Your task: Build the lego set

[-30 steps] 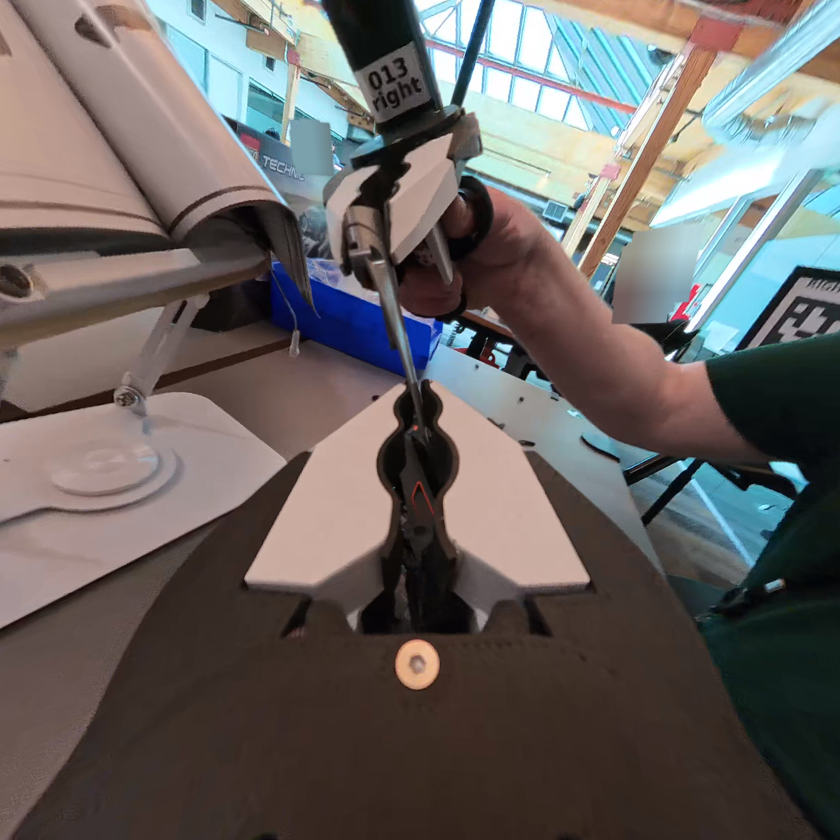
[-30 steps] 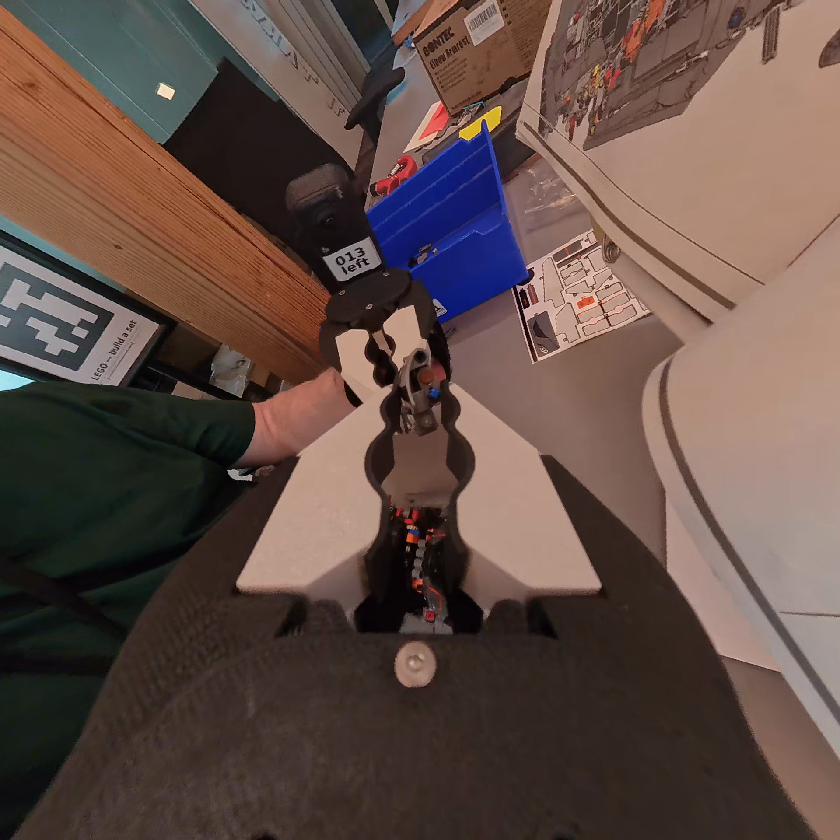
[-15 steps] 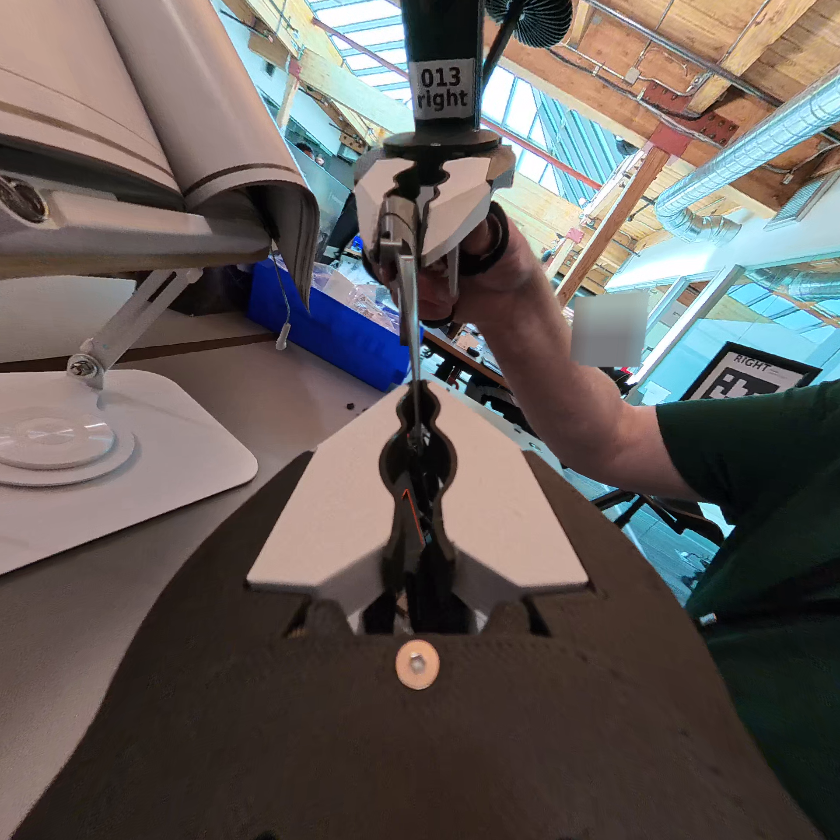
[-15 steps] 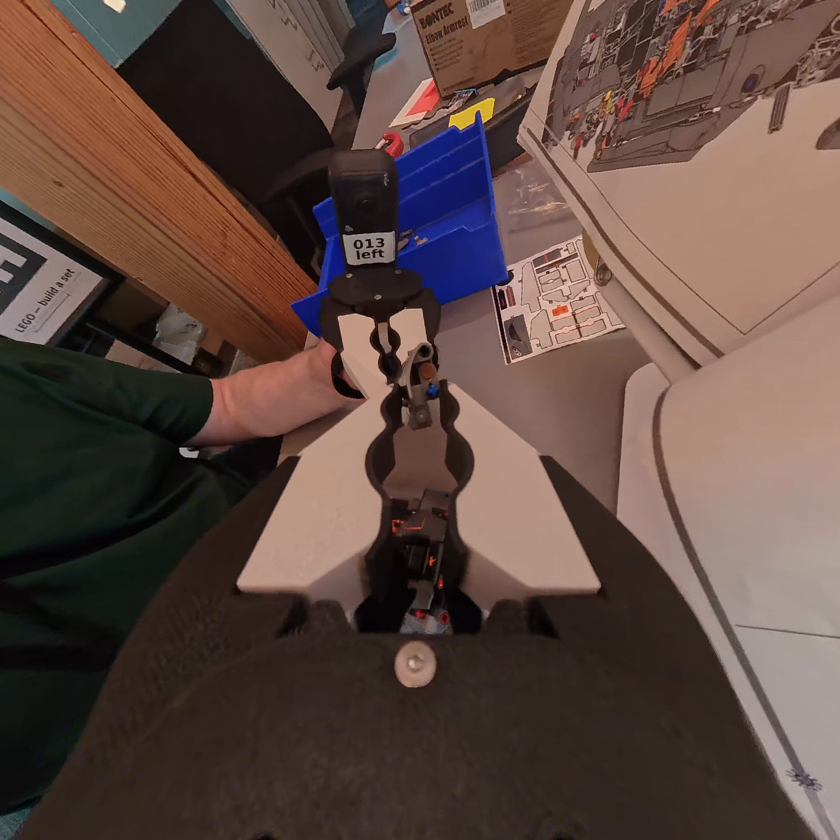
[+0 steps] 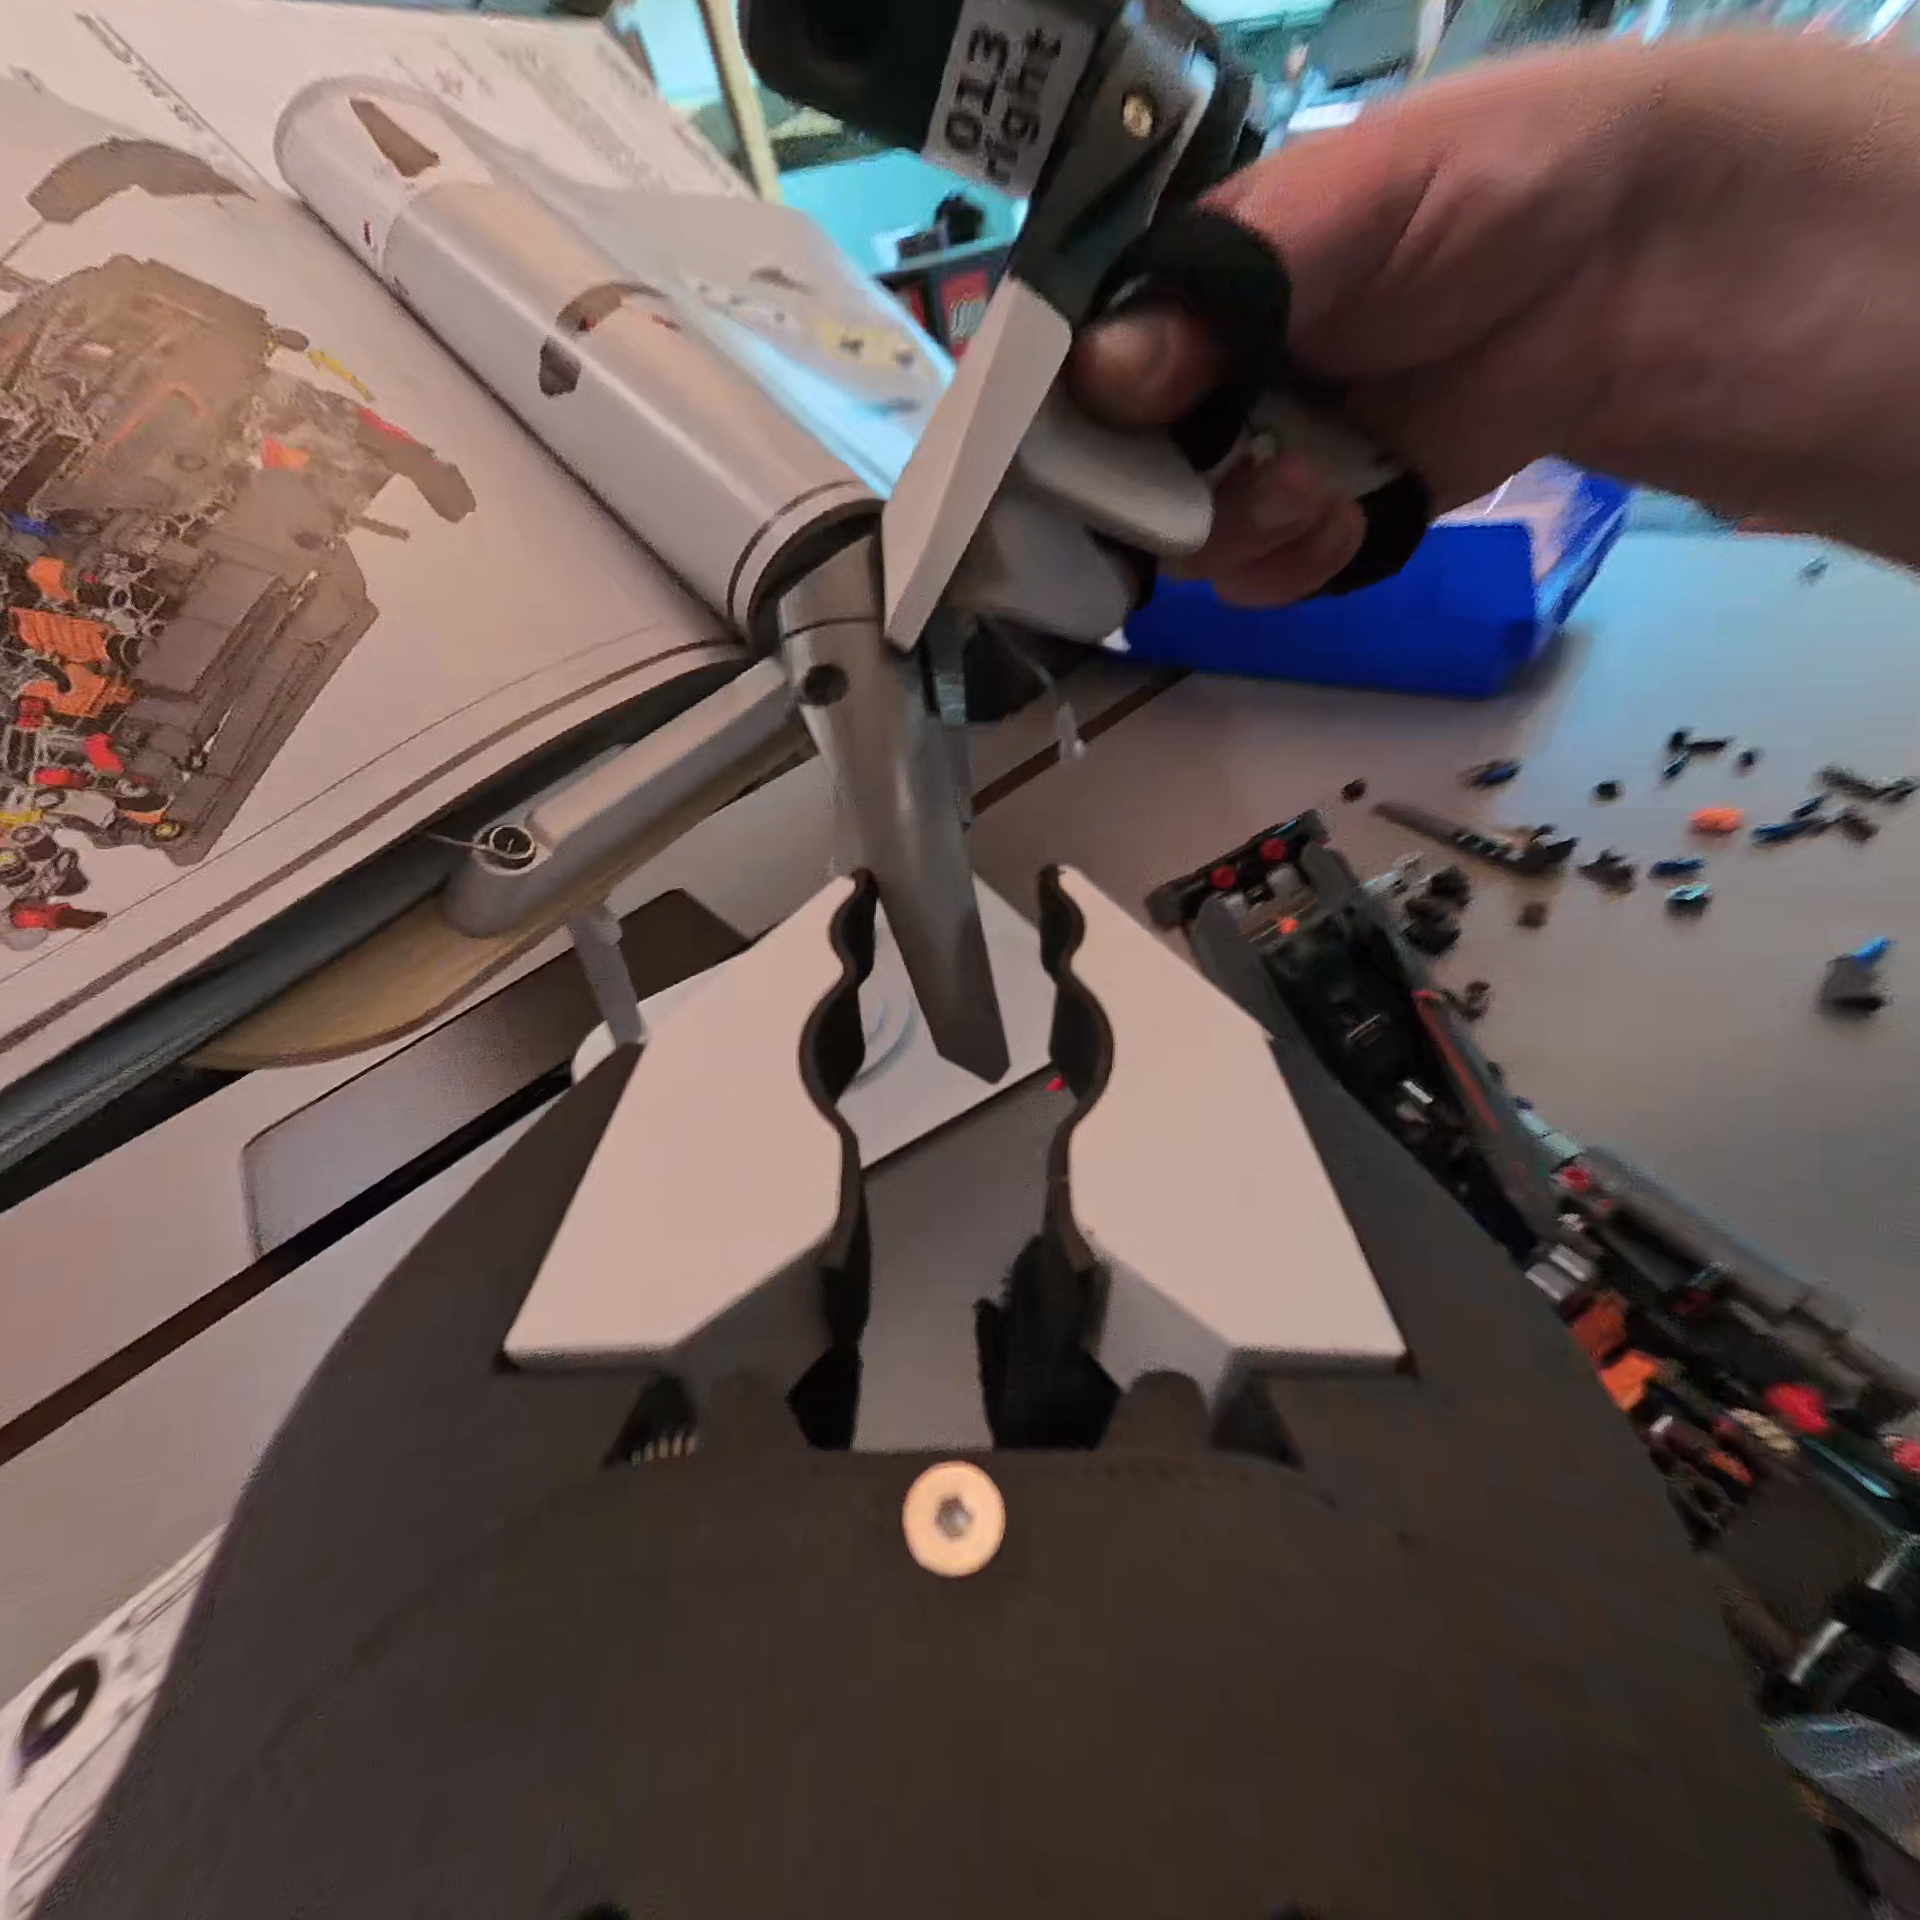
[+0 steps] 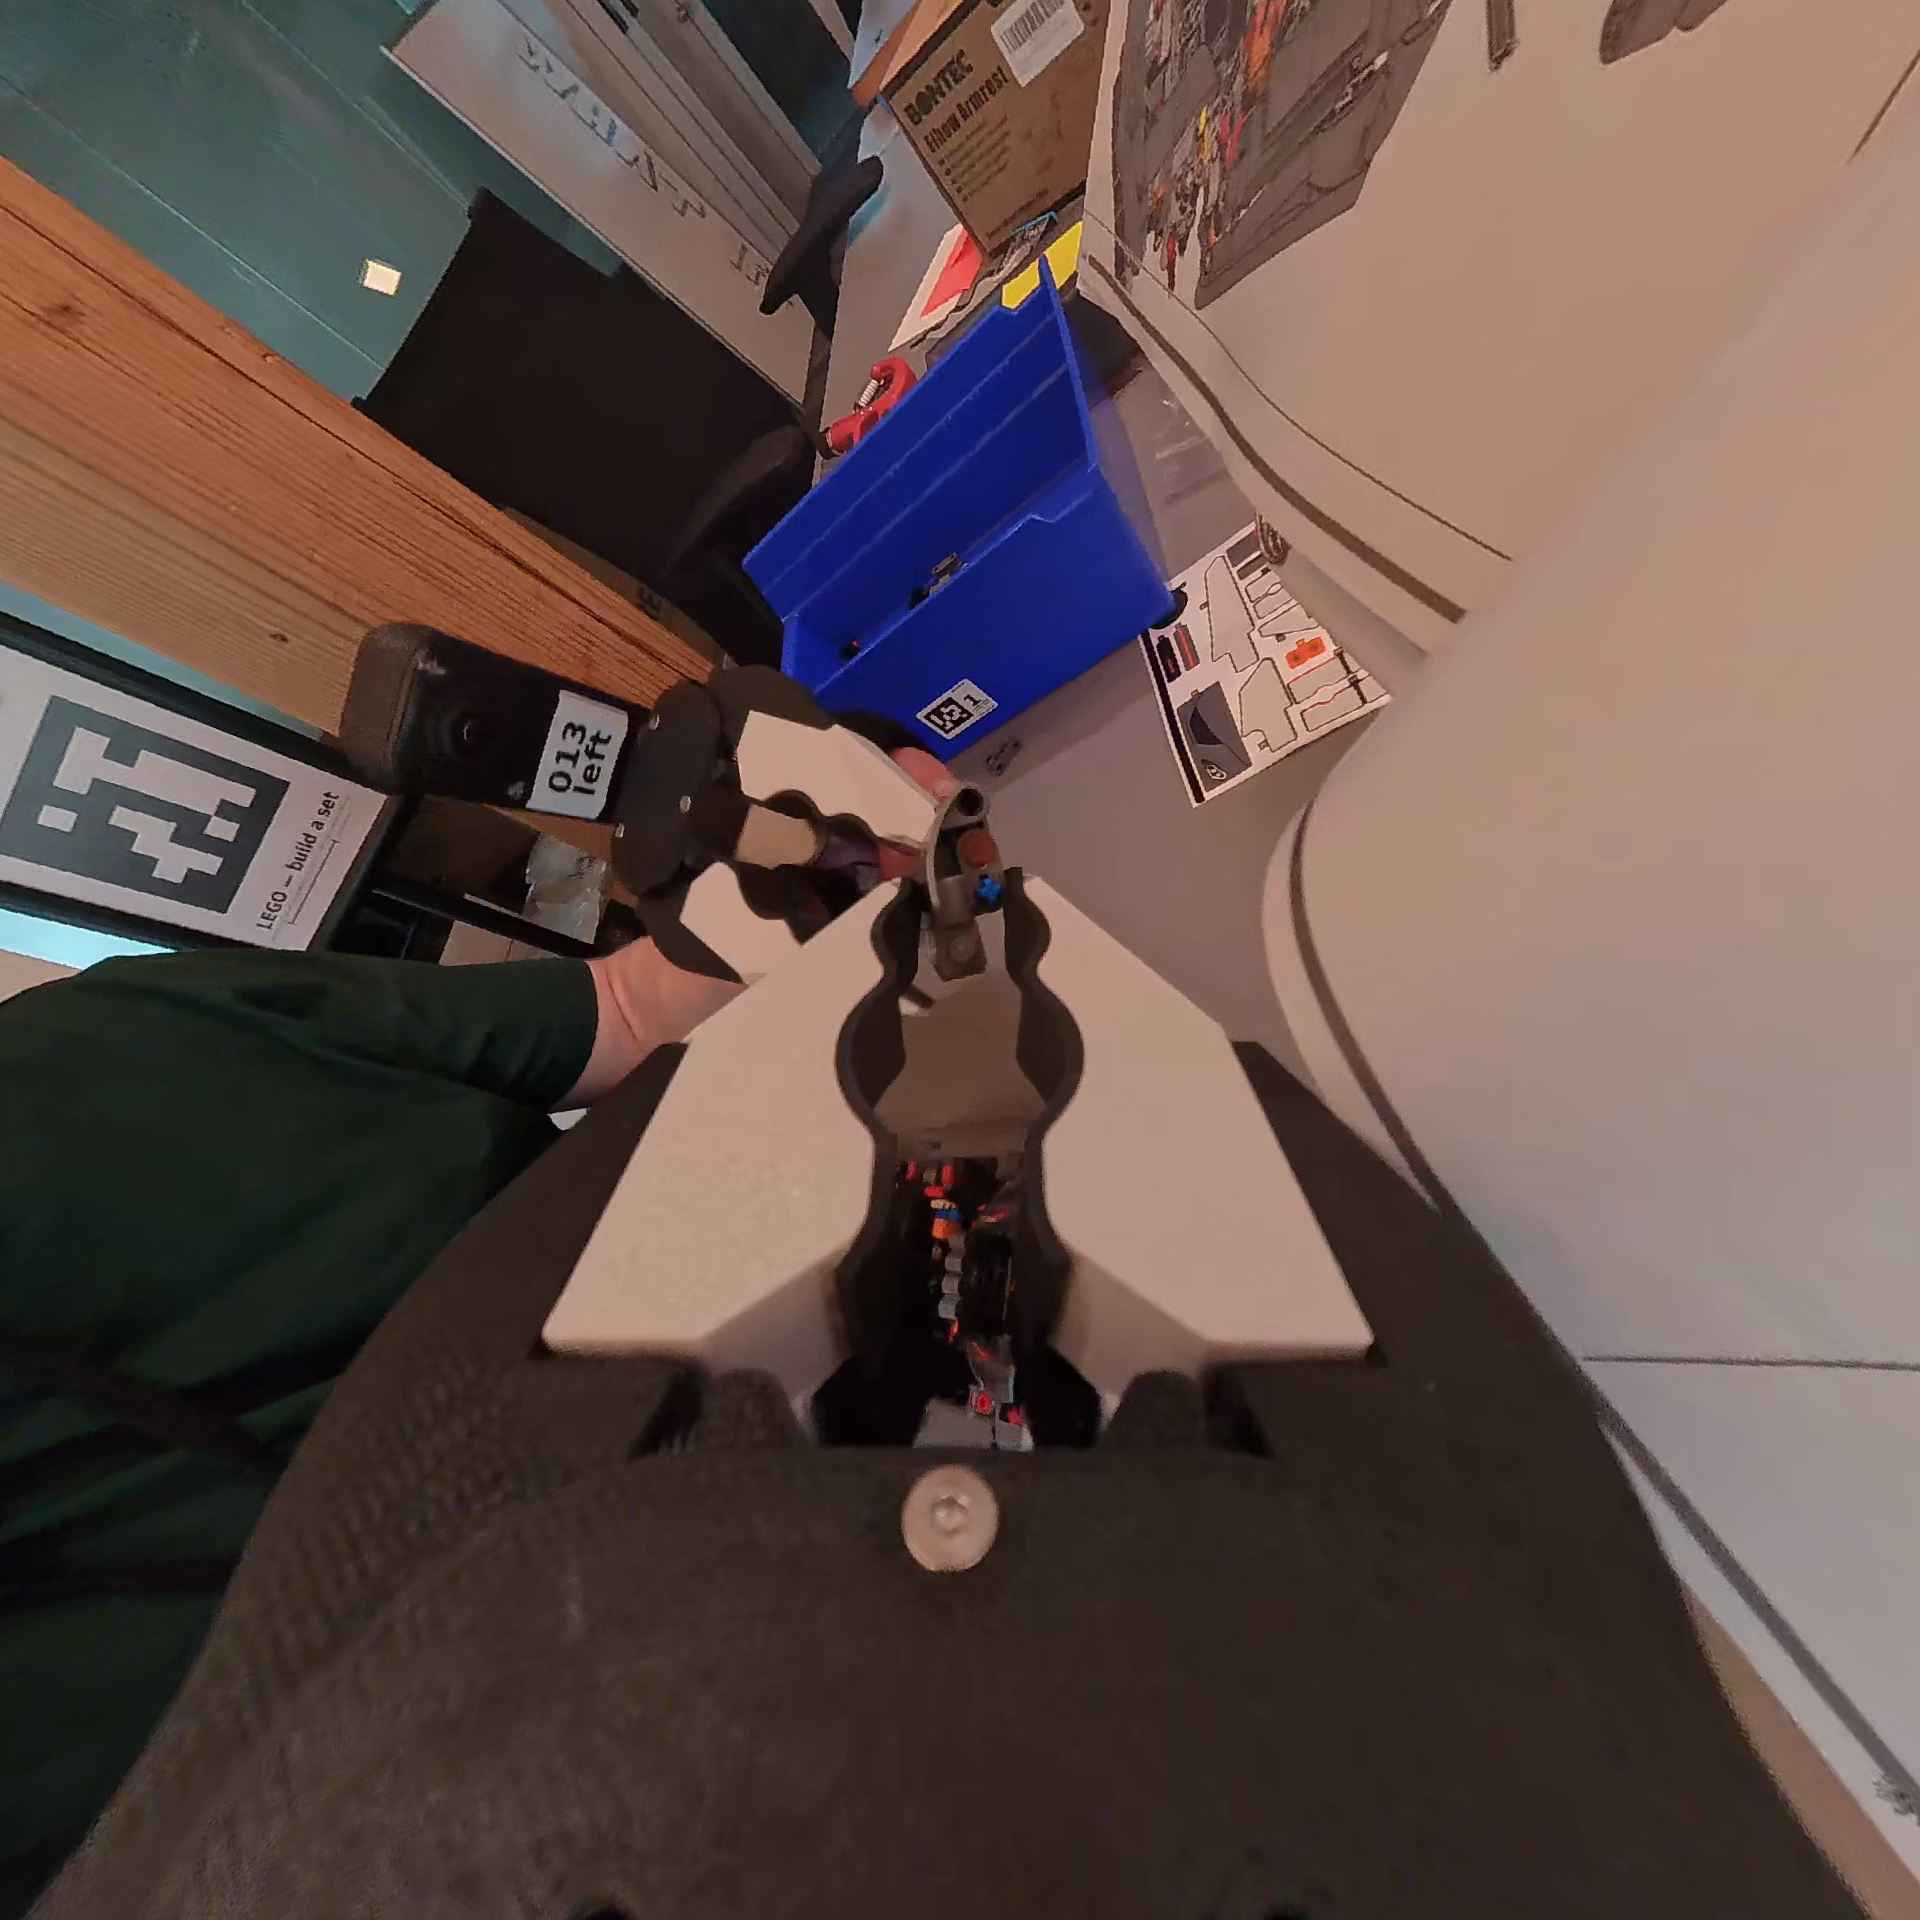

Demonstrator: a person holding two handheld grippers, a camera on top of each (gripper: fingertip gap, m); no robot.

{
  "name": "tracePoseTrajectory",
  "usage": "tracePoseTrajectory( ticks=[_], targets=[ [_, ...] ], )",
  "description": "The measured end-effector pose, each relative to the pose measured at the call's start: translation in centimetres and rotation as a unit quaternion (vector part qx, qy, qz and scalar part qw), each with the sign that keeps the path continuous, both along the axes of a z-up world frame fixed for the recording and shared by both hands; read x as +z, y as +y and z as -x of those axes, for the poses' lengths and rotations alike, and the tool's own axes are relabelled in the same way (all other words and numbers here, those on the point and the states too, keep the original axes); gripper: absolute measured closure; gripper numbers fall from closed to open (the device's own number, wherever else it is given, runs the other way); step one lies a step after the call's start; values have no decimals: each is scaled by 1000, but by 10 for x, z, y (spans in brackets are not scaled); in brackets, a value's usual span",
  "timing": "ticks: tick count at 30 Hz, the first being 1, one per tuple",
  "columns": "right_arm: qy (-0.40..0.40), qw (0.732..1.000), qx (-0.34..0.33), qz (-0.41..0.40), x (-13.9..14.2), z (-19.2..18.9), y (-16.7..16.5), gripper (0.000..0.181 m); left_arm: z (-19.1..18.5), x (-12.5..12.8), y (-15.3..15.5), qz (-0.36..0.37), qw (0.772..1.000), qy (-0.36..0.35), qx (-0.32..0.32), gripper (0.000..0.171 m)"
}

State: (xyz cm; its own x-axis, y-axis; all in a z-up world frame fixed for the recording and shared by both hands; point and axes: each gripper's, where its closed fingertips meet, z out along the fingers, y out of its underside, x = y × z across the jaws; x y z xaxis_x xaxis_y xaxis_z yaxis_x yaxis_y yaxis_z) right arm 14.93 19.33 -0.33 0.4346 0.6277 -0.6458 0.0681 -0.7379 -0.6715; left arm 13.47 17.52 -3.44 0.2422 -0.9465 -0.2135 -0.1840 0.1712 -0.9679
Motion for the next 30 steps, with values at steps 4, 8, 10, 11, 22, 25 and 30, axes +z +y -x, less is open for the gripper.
tracePoseTrajectory(
  ticks=[4,8,10,11,22,25,30],
  targets=[
    [-3,1000,1,2,-1,2,0,167,1,-6,7,-28,999,26,37,152],
    [-10,1000,7,-11,-1,4,-1,167,4,-6,10,-37,998,35,47,155],
    [-15,1000,17,-17,-1,5,-3,167,7,-6,13,-62,995,51,58,156],
    [-16,999,21,-20,1,5,-4,166,8,-4,12,-71,994,54,57,157],
    [-5,999,29,-45,10,-2,-5,174,7,-3,7,-76,994,55,49,158],
    [-14,998,33,-50,8,-3,-6,175,8,-2,7,-92,992,64,54,159],
    [-32,997,41,-60,8,0,-8,179,9,-2,4,-108,990,76,50,171]
  ],
)
